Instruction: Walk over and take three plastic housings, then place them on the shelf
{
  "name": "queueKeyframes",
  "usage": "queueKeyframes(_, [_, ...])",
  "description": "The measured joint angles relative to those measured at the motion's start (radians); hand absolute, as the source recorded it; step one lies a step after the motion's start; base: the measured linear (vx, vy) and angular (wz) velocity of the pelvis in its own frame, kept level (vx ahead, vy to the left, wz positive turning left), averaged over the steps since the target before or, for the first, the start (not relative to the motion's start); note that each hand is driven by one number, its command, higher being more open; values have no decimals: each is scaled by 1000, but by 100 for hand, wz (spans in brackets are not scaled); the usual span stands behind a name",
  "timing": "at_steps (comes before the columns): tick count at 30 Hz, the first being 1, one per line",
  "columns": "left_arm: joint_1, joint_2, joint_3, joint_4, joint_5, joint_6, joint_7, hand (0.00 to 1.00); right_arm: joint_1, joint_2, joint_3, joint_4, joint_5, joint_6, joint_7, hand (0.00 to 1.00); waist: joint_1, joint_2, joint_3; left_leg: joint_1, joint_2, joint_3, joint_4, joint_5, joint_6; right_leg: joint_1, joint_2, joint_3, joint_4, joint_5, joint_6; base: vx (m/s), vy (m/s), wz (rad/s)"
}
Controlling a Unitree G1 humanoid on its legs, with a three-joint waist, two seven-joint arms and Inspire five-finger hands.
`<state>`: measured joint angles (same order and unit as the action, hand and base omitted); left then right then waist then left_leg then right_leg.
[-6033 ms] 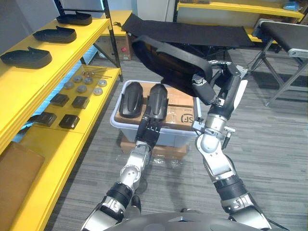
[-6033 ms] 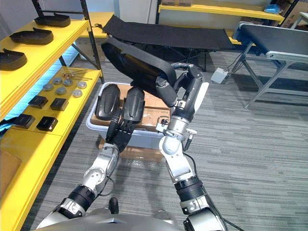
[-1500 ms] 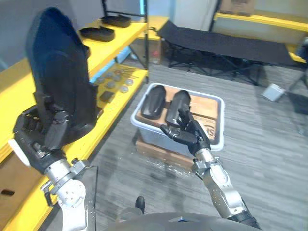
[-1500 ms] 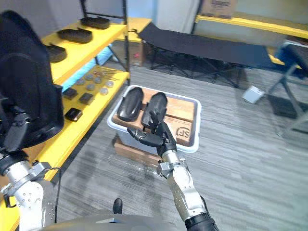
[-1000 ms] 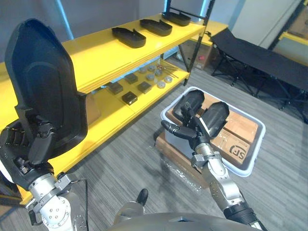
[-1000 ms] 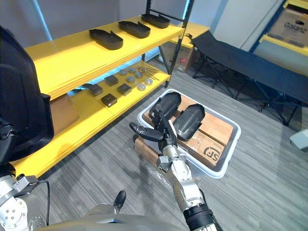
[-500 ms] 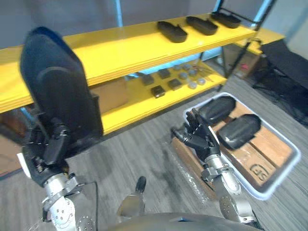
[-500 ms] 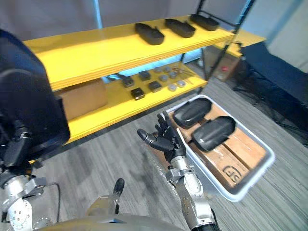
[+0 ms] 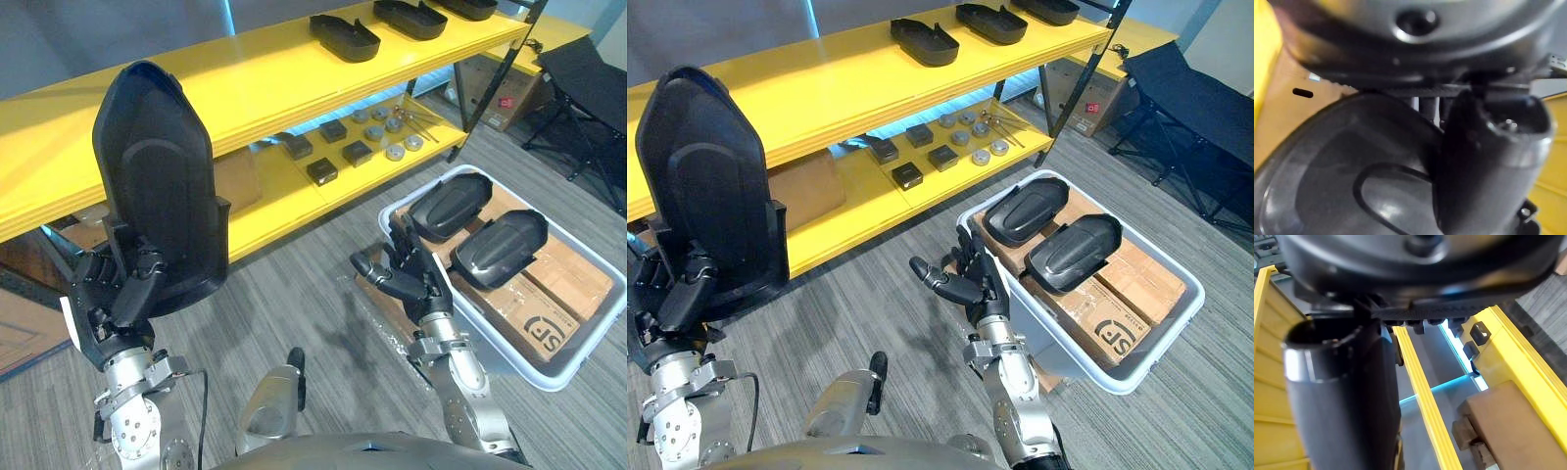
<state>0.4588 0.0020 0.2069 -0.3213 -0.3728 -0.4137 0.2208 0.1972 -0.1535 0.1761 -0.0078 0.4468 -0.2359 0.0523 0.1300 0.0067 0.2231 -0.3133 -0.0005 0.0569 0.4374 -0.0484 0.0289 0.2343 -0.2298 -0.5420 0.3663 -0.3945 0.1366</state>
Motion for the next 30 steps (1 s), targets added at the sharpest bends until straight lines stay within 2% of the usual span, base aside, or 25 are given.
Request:
queueKeyframes(2, [-24,9,13,-2,29,2,0,0,0,31,-15,6,12,0,0,100,2,-21,-4,0,-28,20,54,-61,11,27,-38,-4,7,-10,17,271,198,2])
queueKeyframes(3, [-54,10,19,-3,33,5,3,0,-6,39,-26,7,43,0,4,100,-5,-20,-6,2,-44,22,84,-95,24,-10,-70,47,142,19,-12,341,210,21])
queueKeyframes(5, [-80,12,18,-3,42,10,2,0,-6,43,-40,7,51,1,5,100,-20,-19,-7,12,-62,3,87,-107,41,-83,-103,105,309,75,-83,245,162,39])
queueKeyframes(6, [-101,19,18,-3,58,15,1,0,-7,49,-56,7,49,2,4,100,-30,-22,-7,38,-78,-13,64,-118,48,-163,-131,166,454,197,-130,263,159,45])
queueKeyframes(7, [-107,30,18,-3,59,18,1,0,-7,58,-65,10,48,3,3,100,-44,-26,-8,83,-89,-33,19,-116,61,-222,-139,229,557,320,-125,326,179,45])
queueKeyframes(8, [-108,40,18,-4,53,18,4,0,-9,65,-68,9,47,3,4,100,-53,-28,-9,112,-95,-44,-9,-110,77,-258,-131,254,610,282,-116,306,119,31])
queueKeyframes(9, [-108,40,13,-4,41,18,13,0,-16,69,-69,9,46,3,5,100,-57,-23,-8,151,-94,-56,-36,-106,75,-297,-113,256,626,221,-106,293,94,21])
queueKeyframes(11, [-109,39,2,-4,21,18,25,0,-18,70,-71,7,28,3,3,100,-54,-20,-9,215,-94,-65,-86,-104,73,-338,-81,229,560,158,-102,315,87,10])
queueKeyframes(12, [-109,38,0,-4,21,18,32,0,-19,70,-72,5,28,3,2,100,-53,-18,-9,235,-94,-67,-101,-104,73,-350,-72,218,521,145,-103,277,58,10])
queueKeyframes(14, [-111,37,-10,-5,19,18,55,0,-29,70,-89,-11,29,2,-2,100,-55,-7,-11,276,-95,-82,-141,-108,65,-402,-28,222,331,139,-92,225,33,18])
queueKeyframes(15, [-118,37,-22,-4,19,19,74,0,-40,70,-109,-21,30,1,-5,100,-56,-1,-11,287,-95,-99,-155,-111,61,-440,0,253,216,148,-81,219,-11,39])
queueKeyframes(18, [-137,36,-63,-2,19,19,84,0,-28,70,-168,-70,30,1,-15,100,-100,7,-14,295,-105,-209,-159,-123,49,-486,68,418,-24,228,-27,222,-80,95])
queueKeyframes(19, [-140,36,-74,-1,19,19,84,0,-18,70,-174,-83,30,1,-16,100,-107,3,-14,303,-112,-236,-159,-126,44,-485,70,447,-47,242,-25,257,-225,127])
queueKeyframes(20, [-139,36,-96,-1,19,19,83,0,1,69,-178,-109,30,1,-17,100,-114,-4,-16,325,-121,-283,-157,-138,25,-467,73,493,-76,272,-34,261,-262,112])
queueKeyframes(21, [-139,37,-112,-1,18,18,77,0,14,68,-184,-132,29,1,-20,100,-116,-14,-22,335,-130,-314,-148,-154,4,-444,72,513,-98,300,-48,328,-362,127])
queueKeyframes(22, [-138,37,-121,-5,17,18,63,0,23,66,-180,-161,27,1,-21,100,-113,-30,-35,336,-137,-340,-125,-194,-8,-406,73,516,-122,344,-65,273,-345,96])
queueKeyframes(23, [-134,38,-120,-8,16,17,57,0,17,60,-175,-171,26,-1,-18,100,-100,-44,-48,333,-135,-336,-95,-242,-3,-385,74,511,-133,402,-41,296,-403,82])
queueKeyframes(24, [-128,28,-124,-2,-4,18,56,0,-3,31,-175,-167,15,-3,-12,100,-98,-6,-60,313,-56,-291,-46,-296,-14,-368,108,458,-120,380,-52,224,-328,58])
queueKeyframes(25, [-122,25,-123,-2,-18,18,52,0,-12,16,-175,-167,1,-4,-11,100,-102,6,-68,301,-17,-265,-34,-302,-27,-364,123,433,-122,369,-63,199,-293,62])
queueKeyframes(26, [-111,23,-118,0,-23,18,50,0,-29,-14,-180,-166,-8,-4,-7,100,-102,21,-77,303,28,-242,-36,-298,-57,-355,143,409,-118,354,-80,212,-250,53])
queueKeyframes(27, [-102,21,-111,0,-23,18,51,0,-44,-38,-192,-166,-9,-5,7,100,-101,29,-81,302,48,-235,-41,-290,-73,-349,158,392,-120,347,-93,205,-231,42])
queueKeyframes(29, [-101,15,-108,1,-22,22,51,0,-59,-60,-215,-165,-9,-5,9,100,-102,32,-80,301,64,-221,-19,-283,-83,-322,171,371,-131,338,-105,173,-162,32])
queueKeyframes(30, [-101,13,-108,5,-19,22,51,0,-63,-68,-232,-165,-9,-5,9,100,-102,33,-79,283,67,-209,53,-281,-83,-290,178,362,-149,329,-105,141,-110,25])
